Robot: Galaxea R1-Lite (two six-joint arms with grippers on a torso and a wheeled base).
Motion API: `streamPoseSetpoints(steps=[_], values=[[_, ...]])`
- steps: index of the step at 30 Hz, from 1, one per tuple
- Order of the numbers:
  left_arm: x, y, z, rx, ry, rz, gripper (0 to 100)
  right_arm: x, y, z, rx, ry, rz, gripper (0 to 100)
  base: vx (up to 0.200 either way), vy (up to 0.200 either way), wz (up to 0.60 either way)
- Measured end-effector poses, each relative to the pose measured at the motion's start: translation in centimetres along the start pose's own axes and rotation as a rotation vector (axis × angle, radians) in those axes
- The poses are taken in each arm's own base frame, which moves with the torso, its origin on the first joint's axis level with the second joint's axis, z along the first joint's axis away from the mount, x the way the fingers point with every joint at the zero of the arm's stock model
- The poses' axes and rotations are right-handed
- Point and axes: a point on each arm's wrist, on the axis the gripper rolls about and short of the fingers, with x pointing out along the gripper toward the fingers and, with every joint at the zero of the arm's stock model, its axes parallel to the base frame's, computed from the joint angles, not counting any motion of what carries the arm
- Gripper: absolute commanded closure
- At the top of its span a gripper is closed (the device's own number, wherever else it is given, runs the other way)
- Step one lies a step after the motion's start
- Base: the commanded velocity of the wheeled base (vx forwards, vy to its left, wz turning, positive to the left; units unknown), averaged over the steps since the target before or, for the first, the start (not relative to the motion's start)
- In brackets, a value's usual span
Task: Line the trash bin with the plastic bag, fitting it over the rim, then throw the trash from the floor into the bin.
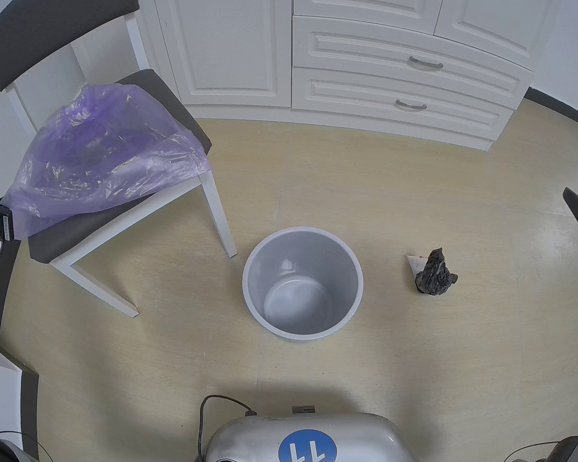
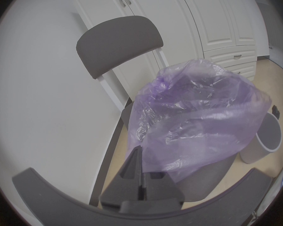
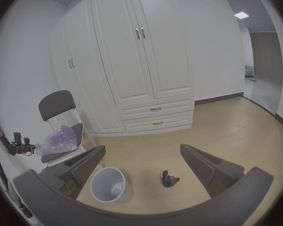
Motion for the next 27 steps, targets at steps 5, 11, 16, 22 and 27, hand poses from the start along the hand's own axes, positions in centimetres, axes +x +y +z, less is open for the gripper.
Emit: streamPoseSetpoints(steps=[5, 11, 16, 22, 27], values=[[-1.1, -0.9, 1.3, -0.062, -0.053, -0.054, 100, 0.6, 0.9, -0.3, 0.015, 0.014, 0.057, 0, 0.000, 0.000, 0.00], [-3.1, -3.5, 4.5, -0.125, -0.159, -0.168, 100, 2.0, 3.0, -0.4, 0.057, -0.022, 0.150, 0, 0.000, 0.000, 0.00], [-5.1, -6.5, 7.5, -0.161, -0.234, -0.304, 100, 3.1, 5.3, -1.3, 0.081, -0.001, 0.222, 0, 0.000, 0.000, 0.00], [-8.3, -10.0, 11.2, -0.283, -0.329, -0.472, 100, 3.7, 8.0, -4.0, 0.092, 0.058, 0.291, 0, 0.000, 0.000, 0.00], [-10.7, -10.9, 14.5, -0.373, -0.421, -0.543, 100, 3.5, 9.7, -7.0, 0.067, 0.132, 0.346, 0, 0.000, 0.000, 0.00]])
